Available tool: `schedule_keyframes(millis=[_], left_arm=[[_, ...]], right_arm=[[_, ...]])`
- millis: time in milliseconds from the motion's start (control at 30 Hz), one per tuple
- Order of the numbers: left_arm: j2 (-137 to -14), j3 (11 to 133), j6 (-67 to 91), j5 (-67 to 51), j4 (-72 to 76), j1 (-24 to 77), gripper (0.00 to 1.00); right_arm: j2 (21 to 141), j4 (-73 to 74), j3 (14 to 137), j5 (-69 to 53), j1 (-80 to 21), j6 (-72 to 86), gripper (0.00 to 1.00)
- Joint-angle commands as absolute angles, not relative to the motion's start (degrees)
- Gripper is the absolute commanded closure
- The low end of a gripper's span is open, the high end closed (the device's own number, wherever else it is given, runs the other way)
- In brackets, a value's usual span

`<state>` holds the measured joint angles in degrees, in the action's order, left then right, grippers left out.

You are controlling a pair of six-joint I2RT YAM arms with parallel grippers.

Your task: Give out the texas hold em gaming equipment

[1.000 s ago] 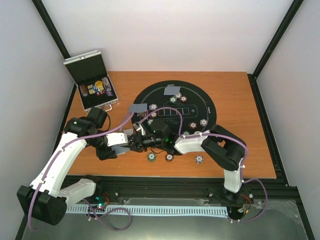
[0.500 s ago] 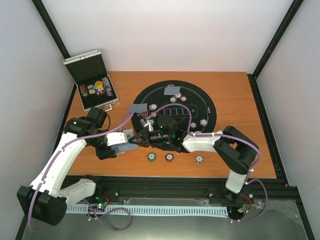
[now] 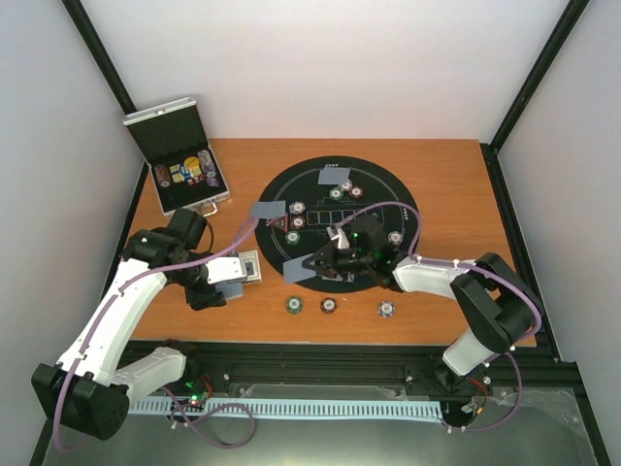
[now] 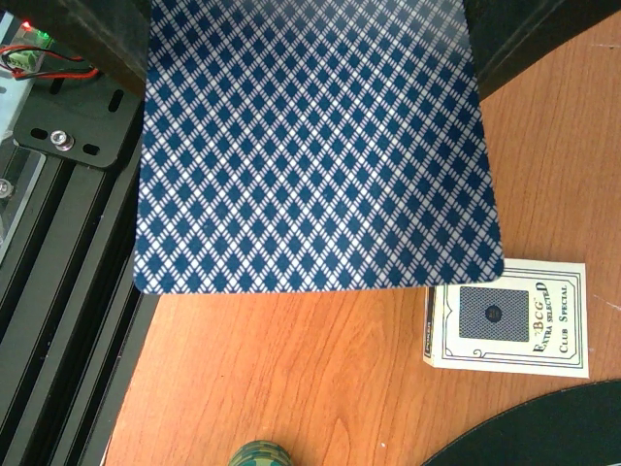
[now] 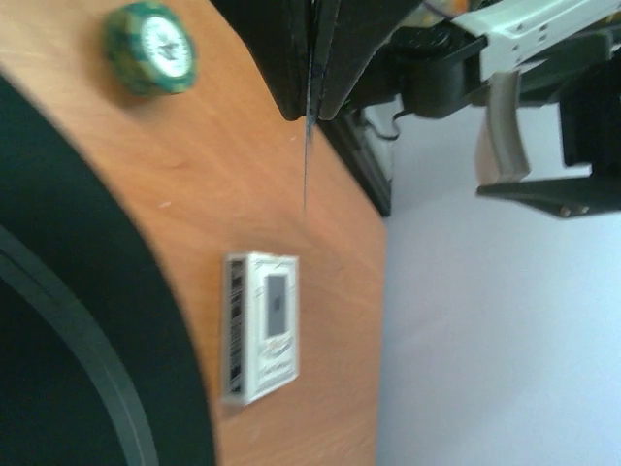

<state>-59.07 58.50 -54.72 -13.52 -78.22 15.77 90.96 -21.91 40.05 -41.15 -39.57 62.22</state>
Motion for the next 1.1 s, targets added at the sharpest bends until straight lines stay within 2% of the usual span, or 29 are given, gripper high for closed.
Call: schedule_keyframes(millis=[0,133,433,667,900,1067], left_arm=[[-58.32,58.78,-55.93,-14.19,-77.57,15.70,0.99],[-58.49,58.89,-55.72,-14.26,-77.61,15.61,0.99],[-58.28,59.13,-55.82,-14.04,-77.84,15.64,0.99],[-58.02,59.20,-55.98,-13.77,-78.14,15.64,0.99],[-58.11,59.34,-55.99,-14.23,-78.16,15.64,0.99],[-58.15,59.35,-55.99,-14.46,-78.08,15.65,0.99]], right_arm=[[89.18,-10.63,39.54,-39.81,-34.12,52.03,0.97],[90.88,-2.42,41.38,-36.43,-30.71,44.99,0.97],[93.95,1.44,41.33,-32.20,-28.18,40.96,0.96],[90.08,8.39,42.56,-24.93,-28.13,38.63,0.74],[83.75,16.61,45.33,-17.28,-27.85,36.15,0.64],[79.78,13.25,44.75,-22.29,-29.91,40.18,0.55]])
